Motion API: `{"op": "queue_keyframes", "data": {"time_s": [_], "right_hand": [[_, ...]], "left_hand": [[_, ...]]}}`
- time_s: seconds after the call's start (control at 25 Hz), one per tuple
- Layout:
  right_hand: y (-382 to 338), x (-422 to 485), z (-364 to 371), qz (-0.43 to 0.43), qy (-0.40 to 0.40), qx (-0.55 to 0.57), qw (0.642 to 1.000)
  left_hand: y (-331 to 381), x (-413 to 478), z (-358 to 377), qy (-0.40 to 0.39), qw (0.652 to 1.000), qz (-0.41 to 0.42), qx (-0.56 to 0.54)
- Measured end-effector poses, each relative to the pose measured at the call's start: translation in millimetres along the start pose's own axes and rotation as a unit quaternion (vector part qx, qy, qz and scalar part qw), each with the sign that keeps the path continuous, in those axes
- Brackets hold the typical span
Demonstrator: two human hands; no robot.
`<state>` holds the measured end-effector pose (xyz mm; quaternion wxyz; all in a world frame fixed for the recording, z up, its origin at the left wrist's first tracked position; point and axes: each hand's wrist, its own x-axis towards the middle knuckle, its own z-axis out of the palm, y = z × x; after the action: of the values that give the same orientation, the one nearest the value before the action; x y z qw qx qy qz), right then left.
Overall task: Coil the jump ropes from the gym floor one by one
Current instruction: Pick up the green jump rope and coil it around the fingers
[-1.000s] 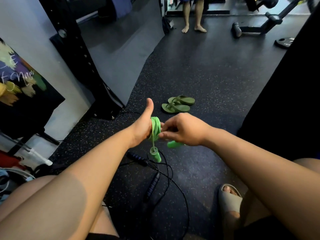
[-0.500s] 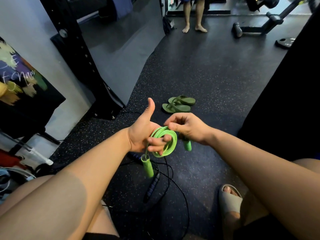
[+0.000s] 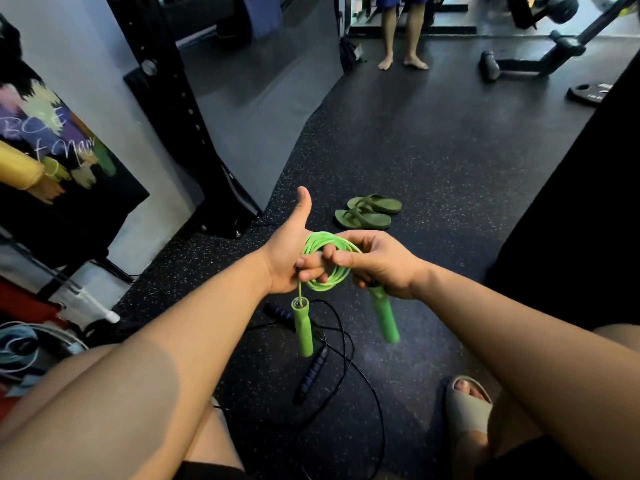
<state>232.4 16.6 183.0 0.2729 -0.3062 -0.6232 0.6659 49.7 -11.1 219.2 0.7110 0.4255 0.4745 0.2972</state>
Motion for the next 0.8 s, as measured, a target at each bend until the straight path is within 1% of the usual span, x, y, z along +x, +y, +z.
{"op": "queue_keyframes", "data": {"time_s": [0.08, 0.16, 0.24, 0.28, 0.32, 0.36, 0.44, 0.52, 0.6, 0.72, 0.8], "right_hand": [[-2.9, 4.9, 4.8, -0.017, 0.040, 0.004, 0.999], [-4.8, 11.6, 10.3, -0.038, 0.063, 0.023, 0.997], [-6.7, 19.5, 18.2, -0.057, 0.067, 0.041, 0.995], [-8.3, 24.7, 23.0, -0.063, 0.067, 0.044, 0.995], [-11.0, 29.9, 28.5, -0.068, 0.068, 0.044, 0.994], [-14.6, 35.2, 33.9, -0.072, 0.073, 0.046, 0.994], [-23.8, 47.6, 46.1, -0.068, 0.074, 0.067, 0.993], [-29.7, 62.2, 60.0, -0.055, 0.057, 0.090, 0.993], [-31.7, 79.7, 82.6, -0.037, 0.032, 0.114, 0.992], [-29.9, 110.2, 131.4, -0.004, 0.002, 0.147, 0.989], [-26.1, 131.5, 167.1, 0.020, -0.020, 0.159, 0.987]], "left_hand": [[0.9, 0.2, 0.1, 0.053, 0.998, 0.024, -0.002], [3.2, -2.1, 0.5, 0.145, 0.988, 0.054, -0.002], [5.6, -6.1, -3.3, 0.237, 0.968, 0.083, -0.007], [7.4, -9.1, -7.7, 0.265, 0.960, 0.094, -0.004], [9.4, -13.1, -13.5, 0.274, 0.957, 0.100, 0.004], [11.1, -17.1, -21.2, 0.263, 0.959, 0.103, 0.016], [15.7, -30.4, -41.2, 0.204, 0.972, 0.108, 0.034], [23.1, -48.6, -62.6, 0.133, 0.985, 0.103, 0.032], [30.6, -73.6, -87.0, 0.089, 0.992, 0.084, 0.022], [30.8, -118.6, -132.2, 0.079, 0.996, 0.050, 0.003], [19.9, -148.2, -162.2, 0.088, 0.995, 0.043, -0.013]]}}
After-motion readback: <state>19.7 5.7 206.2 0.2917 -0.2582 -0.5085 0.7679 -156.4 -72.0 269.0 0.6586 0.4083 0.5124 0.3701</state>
